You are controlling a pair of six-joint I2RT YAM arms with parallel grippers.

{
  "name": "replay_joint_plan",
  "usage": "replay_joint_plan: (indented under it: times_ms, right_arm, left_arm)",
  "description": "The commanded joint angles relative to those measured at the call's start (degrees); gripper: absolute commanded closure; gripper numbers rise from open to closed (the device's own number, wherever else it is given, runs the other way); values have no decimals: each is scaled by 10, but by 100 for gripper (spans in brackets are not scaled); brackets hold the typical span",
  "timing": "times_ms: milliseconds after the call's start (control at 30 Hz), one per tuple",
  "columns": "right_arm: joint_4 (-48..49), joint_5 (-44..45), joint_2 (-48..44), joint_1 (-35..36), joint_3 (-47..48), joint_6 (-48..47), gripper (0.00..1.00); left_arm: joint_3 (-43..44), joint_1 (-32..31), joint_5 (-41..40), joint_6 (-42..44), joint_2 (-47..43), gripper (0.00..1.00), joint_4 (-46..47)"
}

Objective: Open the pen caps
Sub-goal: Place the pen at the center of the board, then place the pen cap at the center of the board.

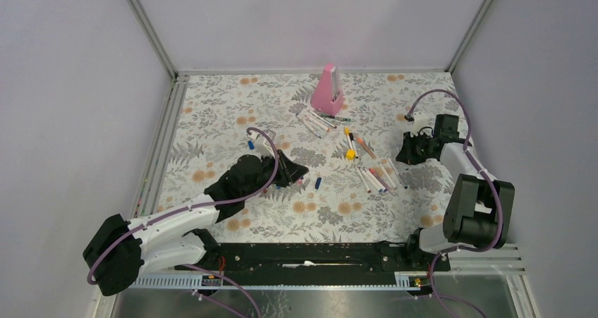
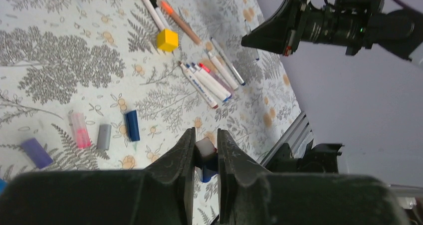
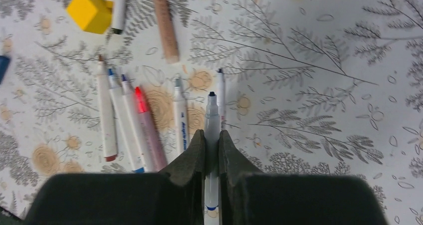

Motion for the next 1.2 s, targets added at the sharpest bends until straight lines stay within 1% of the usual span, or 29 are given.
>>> replay_joint_plan:
  times_ms: [0, 233, 433, 667, 800, 1167]
  right_arm:
    - [11, 61, 22, -15, 15, -1, 90]
    - [10, 104, 67, -20, 24, -5, 83]
    - [1, 119, 97, -20, 37, -5, 78]
    - [-19, 117, 123, -20, 49, -9, 69]
    - [-26, 113, 124, -20, 52, -8, 65]
    - [-28, 98, 95, -22, 51, -7, 61]
  left_arm:
    - [-18, -7, -11, 14, -15, 100, 20]
    - [-39, -10, -6, 16, -29, 100, 27]
    - [-52, -11, -5, 14, -39, 100, 32]
    - [-52, -12, 3, 11, -32, 100, 39]
    - [-51, -14, 8, 10, -26, 100, 43]
    - [-35, -35, 10, 16, -5, 100, 43]
